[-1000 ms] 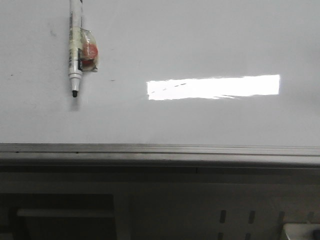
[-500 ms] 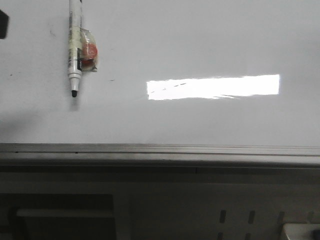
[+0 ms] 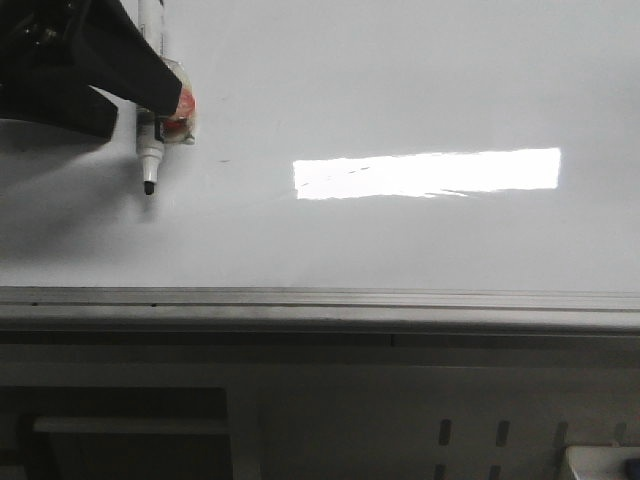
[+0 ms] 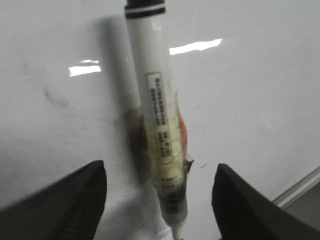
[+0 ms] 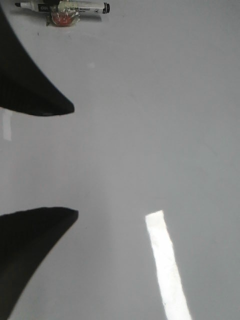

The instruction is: Write number 3 on whiteboard

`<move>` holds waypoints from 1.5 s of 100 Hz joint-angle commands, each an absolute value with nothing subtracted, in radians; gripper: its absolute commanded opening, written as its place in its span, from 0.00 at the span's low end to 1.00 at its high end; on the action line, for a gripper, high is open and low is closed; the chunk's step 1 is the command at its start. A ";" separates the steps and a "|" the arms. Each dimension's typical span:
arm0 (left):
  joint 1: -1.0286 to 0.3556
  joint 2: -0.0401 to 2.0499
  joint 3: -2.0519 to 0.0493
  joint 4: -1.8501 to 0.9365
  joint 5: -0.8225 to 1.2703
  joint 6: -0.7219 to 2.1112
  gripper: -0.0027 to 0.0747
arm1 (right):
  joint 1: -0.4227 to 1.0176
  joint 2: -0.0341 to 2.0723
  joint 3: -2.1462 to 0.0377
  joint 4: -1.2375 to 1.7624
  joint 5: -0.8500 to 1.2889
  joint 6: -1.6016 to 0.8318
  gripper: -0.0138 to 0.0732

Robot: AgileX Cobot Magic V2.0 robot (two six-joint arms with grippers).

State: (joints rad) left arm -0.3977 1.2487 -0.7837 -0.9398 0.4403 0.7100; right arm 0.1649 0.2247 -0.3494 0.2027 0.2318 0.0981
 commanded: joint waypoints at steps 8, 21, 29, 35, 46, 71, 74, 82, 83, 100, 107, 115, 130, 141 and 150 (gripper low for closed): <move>-0.400 1.294 -0.812 -0.942 0.369 0.710 0.58 | 0.164 0.244 -0.388 0.203 0.178 0.093 0.58; -0.400 1.311 -0.812 -0.928 0.367 0.710 0.37 | 0.164 0.244 -0.390 0.205 0.202 0.093 0.58; -0.400 1.310 -0.812 -0.911 0.367 0.710 0.15 | 0.164 0.244 -0.405 0.205 0.231 0.093 0.58; -0.400 1.310 -0.812 -0.902 0.376 0.710 0.01 | 0.164 0.244 -0.423 0.205 0.260 0.093 0.58; -0.400 1.306 -0.812 -0.901 0.395 0.710 0.01 | 0.168 0.244 -0.472 0.205 0.293 0.093 0.58; -0.433 1.157 -0.859 -0.901 0.629 0.993 0.01 | 0.177 0.303 -0.650 0.519 0.504 -0.302 0.58; -0.446 1.129 -0.869 -0.901 0.668 1.057 0.01 | 0.181 0.324 -0.672 0.606 0.551 -0.406 0.58; -0.493 1.065 -0.892 -0.895 0.776 1.255 0.01 | 0.186 0.403 -0.729 0.863 0.719 -0.745 0.58; -0.497 1.065 -0.895 -0.896 0.776 1.255 0.01 | 0.185 0.410 -0.733 0.882 0.733 -0.745 0.58; -0.588 0.982 -0.904 -0.844 0.849 1.460 0.01 | 0.236 0.534 -0.808 1.127 0.871 -1.036 0.58; -0.620 0.971 -0.904 -0.788 0.863 1.460 0.01 | 0.264 0.572 -0.844 1.129 0.888 -1.067 0.58; -0.654 0.971 -0.904 -0.743 0.879 1.460 0.01 | 0.309 0.602 -0.874 1.125 0.895 -1.112 0.58; -0.690 0.973 -0.904 -0.721 0.878 1.460 0.01 | 0.414 0.675 -0.920 1.018 0.904 -1.121 0.58; -0.690 0.973 -0.904 -0.716 0.878 1.460 0.01 | 0.504 0.733 -0.943 0.953 0.899 -1.121 0.58; -0.690 0.973 -0.904 -0.710 0.876 1.460 0.01 | 0.575 0.796 -0.947 0.948 0.876 -1.121 0.58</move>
